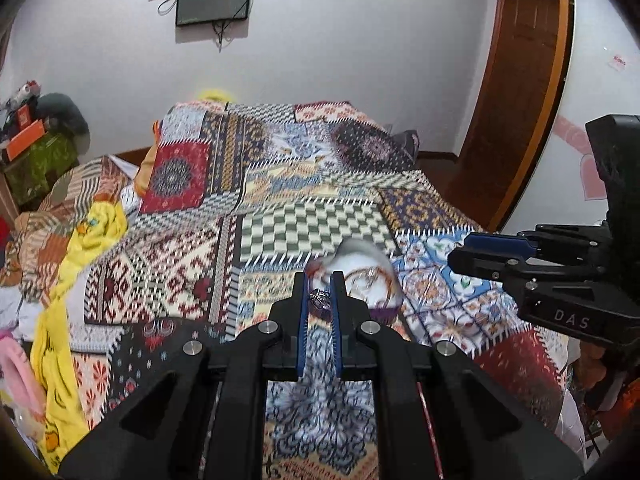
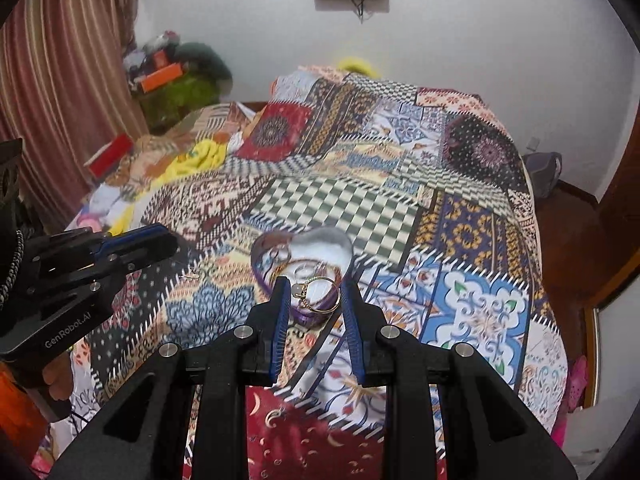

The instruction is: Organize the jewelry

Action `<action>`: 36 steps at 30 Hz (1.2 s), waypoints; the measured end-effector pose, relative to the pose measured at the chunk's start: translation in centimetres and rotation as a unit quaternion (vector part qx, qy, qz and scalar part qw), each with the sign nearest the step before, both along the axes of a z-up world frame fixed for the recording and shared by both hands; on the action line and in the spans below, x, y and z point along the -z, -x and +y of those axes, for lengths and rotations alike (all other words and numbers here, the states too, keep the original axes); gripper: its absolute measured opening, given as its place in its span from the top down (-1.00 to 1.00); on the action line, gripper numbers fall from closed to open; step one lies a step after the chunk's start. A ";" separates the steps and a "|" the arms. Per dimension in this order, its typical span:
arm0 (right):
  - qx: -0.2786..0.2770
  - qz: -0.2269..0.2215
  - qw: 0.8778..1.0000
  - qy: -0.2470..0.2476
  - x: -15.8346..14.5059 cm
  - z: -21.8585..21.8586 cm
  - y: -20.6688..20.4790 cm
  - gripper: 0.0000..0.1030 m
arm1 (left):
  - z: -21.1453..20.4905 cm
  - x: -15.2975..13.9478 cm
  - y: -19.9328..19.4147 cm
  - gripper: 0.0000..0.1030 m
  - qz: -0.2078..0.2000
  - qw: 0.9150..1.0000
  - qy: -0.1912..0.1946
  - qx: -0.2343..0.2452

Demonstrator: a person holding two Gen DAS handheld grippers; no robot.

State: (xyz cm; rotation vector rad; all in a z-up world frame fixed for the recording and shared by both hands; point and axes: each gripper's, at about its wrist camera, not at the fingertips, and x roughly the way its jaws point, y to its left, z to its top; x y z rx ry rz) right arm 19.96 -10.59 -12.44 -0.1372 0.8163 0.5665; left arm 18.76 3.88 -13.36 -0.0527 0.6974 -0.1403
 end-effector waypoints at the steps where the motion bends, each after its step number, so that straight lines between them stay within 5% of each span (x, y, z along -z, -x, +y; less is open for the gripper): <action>1: 0.001 -0.002 1.000 -0.001 -0.1 -0.1 -0.2 0.55 | -0.1 -0.1 -0.1 0.83 -0.003 1.000 0.000 0.001; 12: 0.005 -0.005 1.000 -0.007 0.6 0.1 -2.8 0.54 | -1.2 -0.2 -3.2 0.83 -0.011 1.000 -0.006 0.013; 36: -0.038 0.056 0.998 0.015 5.1 2.4 -7.6 0.54 | -1.1 5.6 -9.3 0.83 0.082 0.995 0.039 0.036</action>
